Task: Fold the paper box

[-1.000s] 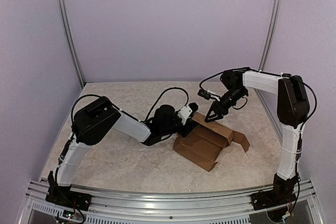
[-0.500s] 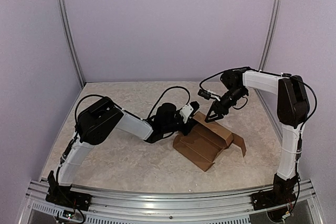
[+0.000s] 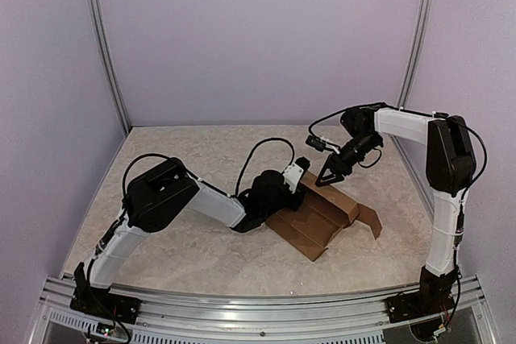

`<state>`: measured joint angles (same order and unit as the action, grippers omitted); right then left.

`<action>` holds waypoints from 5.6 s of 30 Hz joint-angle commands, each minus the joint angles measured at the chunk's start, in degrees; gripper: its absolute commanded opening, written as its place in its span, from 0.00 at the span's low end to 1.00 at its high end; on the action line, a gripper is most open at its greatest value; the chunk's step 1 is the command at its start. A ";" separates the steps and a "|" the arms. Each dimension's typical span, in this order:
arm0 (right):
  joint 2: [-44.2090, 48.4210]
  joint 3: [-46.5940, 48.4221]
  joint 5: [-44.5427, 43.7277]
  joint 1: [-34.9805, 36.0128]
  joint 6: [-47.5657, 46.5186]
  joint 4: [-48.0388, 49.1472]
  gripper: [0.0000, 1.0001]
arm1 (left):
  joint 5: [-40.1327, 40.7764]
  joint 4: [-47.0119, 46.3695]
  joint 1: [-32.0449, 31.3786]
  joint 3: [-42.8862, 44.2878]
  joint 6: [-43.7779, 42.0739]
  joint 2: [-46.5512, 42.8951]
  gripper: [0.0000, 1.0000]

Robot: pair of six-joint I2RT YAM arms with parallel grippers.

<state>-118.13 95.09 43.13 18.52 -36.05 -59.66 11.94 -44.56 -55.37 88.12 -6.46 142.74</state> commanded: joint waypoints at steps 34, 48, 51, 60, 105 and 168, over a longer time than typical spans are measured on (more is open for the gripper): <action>4.45 -3.56 2.01 -6.83 6.62 9.33 0.57 | -0.41 3.10 0.81 -14.67 0.14 -13.28 0.52; -2.91 -1.54 10.83 -6.83 5.17 8.64 0.57 | 2.26 -1.75 1.63 -16.60 -0.31 -10.37 0.42; -3.83 -1.20 14.46 -6.83 3.83 6.98 0.57 | 1.96 -2.22 1.85 -15.40 -0.32 -8.73 0.40; -7.85 0.55 21.01 -6.62 0.60 1.61 0.59 | 1.45 -3.30 2.20 -12.07 -1.83 -5.34 0.36; -20.48 17.08 25.85 -3.75 2.70 -8.25 0.61 | 0.56 -7.39 1.33 -7.03 -5.93 0.83 0.23; -18.07 7.83 31.63 -2.37 19.32 5.29 0.56 | 8.02 -3.49 -1.88 -3.48 -2.96 2.48 0.46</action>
<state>-134.50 99.90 73.91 13.43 -16.14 -47.88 27.83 -46.94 -56.10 92.29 -8.64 146.89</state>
